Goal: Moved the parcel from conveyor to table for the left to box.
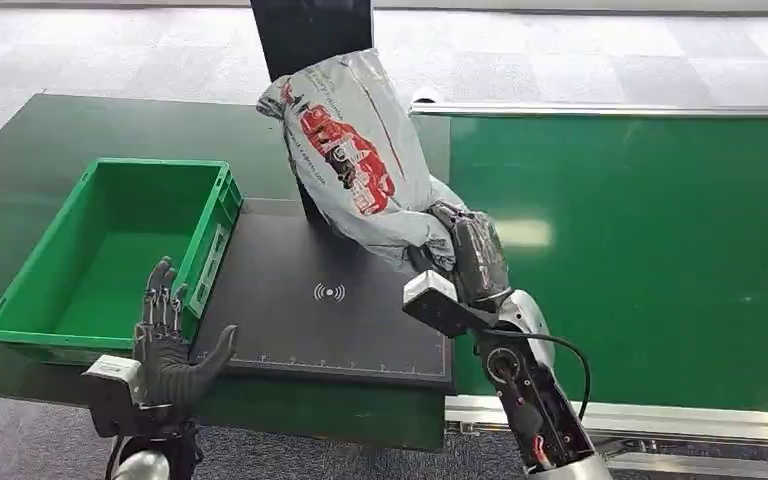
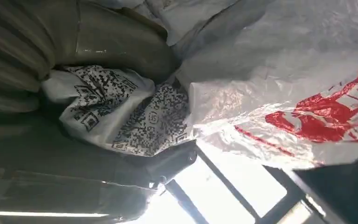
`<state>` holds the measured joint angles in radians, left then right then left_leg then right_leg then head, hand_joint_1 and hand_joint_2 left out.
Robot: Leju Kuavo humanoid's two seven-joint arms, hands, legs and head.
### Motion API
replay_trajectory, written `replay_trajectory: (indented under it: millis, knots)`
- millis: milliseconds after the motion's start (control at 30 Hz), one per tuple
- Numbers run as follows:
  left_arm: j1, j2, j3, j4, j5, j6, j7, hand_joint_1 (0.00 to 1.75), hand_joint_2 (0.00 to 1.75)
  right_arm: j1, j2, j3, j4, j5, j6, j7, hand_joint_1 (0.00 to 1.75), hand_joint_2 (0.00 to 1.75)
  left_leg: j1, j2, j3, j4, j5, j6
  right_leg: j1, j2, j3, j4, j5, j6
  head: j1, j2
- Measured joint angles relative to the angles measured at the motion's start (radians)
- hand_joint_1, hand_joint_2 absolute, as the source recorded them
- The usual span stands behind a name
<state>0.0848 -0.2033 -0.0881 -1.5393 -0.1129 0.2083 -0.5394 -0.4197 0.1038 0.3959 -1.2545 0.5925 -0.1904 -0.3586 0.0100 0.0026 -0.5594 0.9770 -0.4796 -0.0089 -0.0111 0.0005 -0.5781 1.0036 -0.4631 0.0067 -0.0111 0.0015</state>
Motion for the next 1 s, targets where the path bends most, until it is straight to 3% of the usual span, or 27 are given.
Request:
replay_trajectory:
  millis: [33,67,267,467,667,833,1000]
  knots:
    - [0.001,0.000,0.001,-0.001,0.007,0.002,0.000,0.00,1.75,-0.006,0.003,0.009,0.026,-0.012,0.010,0.002,1.75,1.75,0.000,0.000,0.000,0.000,0.000,0.000,0.000,0.000,0.000,0.000,0.000,0.000,0.000,0.000]
    - [0.002,0.000,0.002,-0.001,0.009,0.003,0.000,0.00,1.75,-0.011,0.007,0.018,0.055,-0.025,0.022,0.003,0.00,1.75,0.000,0.000,0.000,0.000,0.000,0.000,0.000,0.000,0.000,0.000,0.000,0.000,0.000,0.000]
    - [-0.011,-0.006,0.022,-0.004,0.084,0.023,-0.017,0.00,1.75,-0.006,0.036,0.062,0.208,-0.063,0.037,-0.002,0.00,1.75,0.000,-0.001,0.000,0.000,0.000,0.000,0.000,0.000,-0.001,0.000,0.000,0.000,0.000,0.000]
    - [-0.051,-0.011,0.061,0.012,0.134,0.031,-0.048,0.00,1.75,0.015,0.055,0.071,0.229,-0.101,0.050,0.002,0.00,1.75,0.000,-0.001,0.000,0.000,0.000,0.000,0.000,0.000,-0.001,0.000,0.000,0.000,0.000,0.000]
    - [-0.094,-0.013,0.100,0.020,0.184,-0.033,-0.082,0.00,1.75,0.022,0.058,0.069,0.186,-0.145,0.102,0.010,0.00,1.75,0.000,0.000,0.000,0.000,0.000,0.000,0.000,0.000,-0.001,0.000,0.000,0.000,0.000,0.000]
    - [-0.141,-0.009,0.105,0.020,0.111,-0.113,-0.102,0.00,1.75,0.048,0.056,0.039,0.110,-0.302,0.197,-0.026,0.00,1.75,0.000,-0.001,0.000,0.000,0.000,0.000,0.000,0.000,-0.001,0.000,0.000,0.000,0.000,0.000]
    - [-0.174,0.006,0.067,0.013,-0.080,-0.217,-0.104,0.00,1.75,0.100,0.042,-0.029,0.001,-0.452,0.204,-0.065,0.00,1.75,0.000,-0.001,0.000,0.000,0.000,0.000,0.000,0.000,-0.001,0.000,0.000,0.000,0.000,0.000]
